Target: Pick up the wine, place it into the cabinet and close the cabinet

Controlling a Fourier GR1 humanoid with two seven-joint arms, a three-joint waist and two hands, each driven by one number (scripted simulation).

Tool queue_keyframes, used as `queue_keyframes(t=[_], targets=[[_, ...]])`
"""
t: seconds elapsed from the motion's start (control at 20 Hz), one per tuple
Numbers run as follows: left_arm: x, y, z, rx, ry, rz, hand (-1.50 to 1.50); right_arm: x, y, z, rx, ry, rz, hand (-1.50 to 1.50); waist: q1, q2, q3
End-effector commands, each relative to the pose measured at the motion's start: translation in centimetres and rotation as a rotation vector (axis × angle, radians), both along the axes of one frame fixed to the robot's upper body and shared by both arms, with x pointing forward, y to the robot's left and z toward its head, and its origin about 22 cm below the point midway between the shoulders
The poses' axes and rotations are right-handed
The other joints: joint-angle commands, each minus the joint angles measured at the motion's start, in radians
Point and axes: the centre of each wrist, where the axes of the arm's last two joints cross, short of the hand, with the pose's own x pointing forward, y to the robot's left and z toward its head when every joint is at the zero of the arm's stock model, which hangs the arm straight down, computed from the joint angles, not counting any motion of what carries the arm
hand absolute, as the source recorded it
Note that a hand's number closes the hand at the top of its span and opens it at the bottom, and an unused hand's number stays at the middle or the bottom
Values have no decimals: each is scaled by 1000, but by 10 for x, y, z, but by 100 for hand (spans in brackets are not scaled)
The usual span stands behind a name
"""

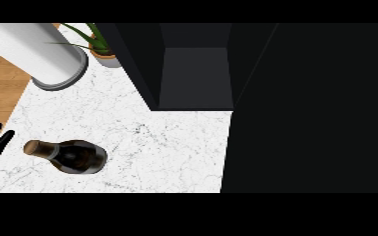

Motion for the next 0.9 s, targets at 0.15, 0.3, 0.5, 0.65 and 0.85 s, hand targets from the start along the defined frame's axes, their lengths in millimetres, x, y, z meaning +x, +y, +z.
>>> queue_keyframes(t=[0.15,0.3,0.5,0.65,0.85], targets=[[12,-1,-43,-2,26,-8,-150,-32,-9,13,8,-49,26,-150,-3,0,0],[16,6,-61,1,21,48,-150,-24,-5,18,19,-52,15,-150,0,1,0],[28,15,-78,23,-2,68,-150,-22,2,14,30,-62,33,-150,-1,1,0],[18,40,-76,19,16,54,-150,-22,0,32,6,-44,40,-150,3,1,-1],[15,24,-95,13,34,83,-150,-27,-10,33,15,-56,17,-150,1,0,0]])
